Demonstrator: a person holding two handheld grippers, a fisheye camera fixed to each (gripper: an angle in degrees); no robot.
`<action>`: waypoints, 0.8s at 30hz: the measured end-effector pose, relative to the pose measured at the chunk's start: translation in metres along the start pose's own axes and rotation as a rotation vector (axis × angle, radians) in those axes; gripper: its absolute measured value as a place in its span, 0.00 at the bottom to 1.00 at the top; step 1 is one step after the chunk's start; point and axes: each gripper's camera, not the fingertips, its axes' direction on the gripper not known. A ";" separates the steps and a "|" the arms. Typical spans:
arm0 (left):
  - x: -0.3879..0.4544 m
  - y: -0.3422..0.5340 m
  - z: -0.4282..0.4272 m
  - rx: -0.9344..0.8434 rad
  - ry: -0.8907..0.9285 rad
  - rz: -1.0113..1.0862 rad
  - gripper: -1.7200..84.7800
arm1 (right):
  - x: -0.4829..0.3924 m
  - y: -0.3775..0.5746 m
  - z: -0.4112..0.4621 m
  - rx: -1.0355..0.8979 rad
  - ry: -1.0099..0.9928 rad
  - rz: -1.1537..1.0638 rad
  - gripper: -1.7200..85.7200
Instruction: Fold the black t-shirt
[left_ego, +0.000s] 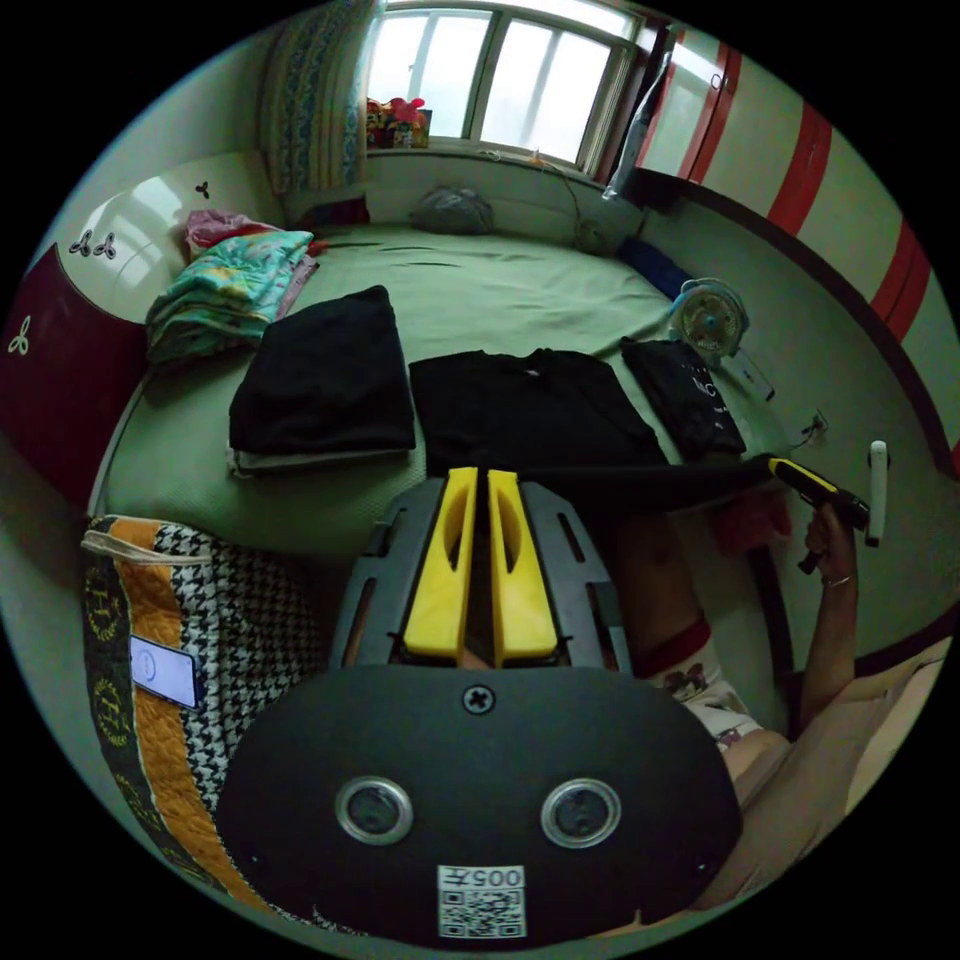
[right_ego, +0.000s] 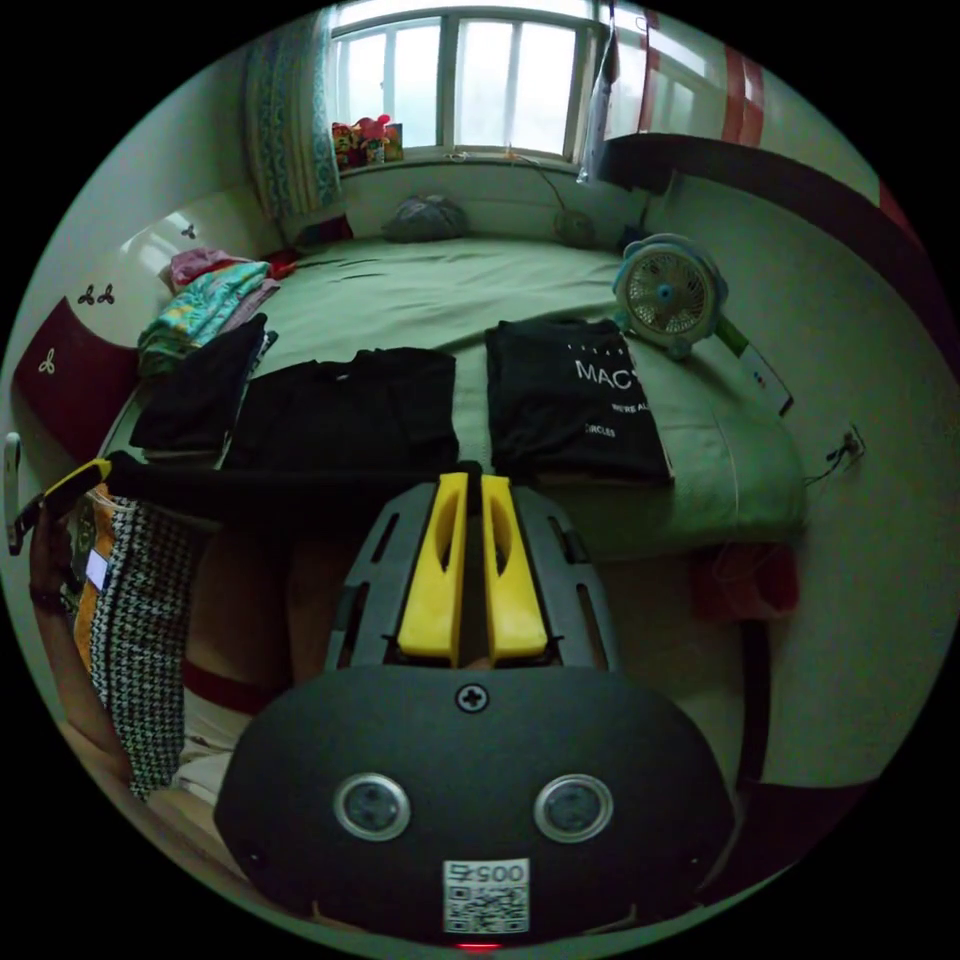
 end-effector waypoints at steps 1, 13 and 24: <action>-0.004 -0.014 0.008 0.002 -0.002 -0.003 0.04 | 0.000 -0.012 0.005 0.008 -0.005 0.006 0.01; -0.051 -0.146 0.131 0.022 -0.088 -0.074 0.04 | -0.010 -0.127 0.092 0.023 -0.024 0.019 0.01; -0.092 -0.272 0.273 -0.059 -0.078 -0.082 0.05 | -0.019 -0.224 0.203 -0.029 0.079 -0.016 0.01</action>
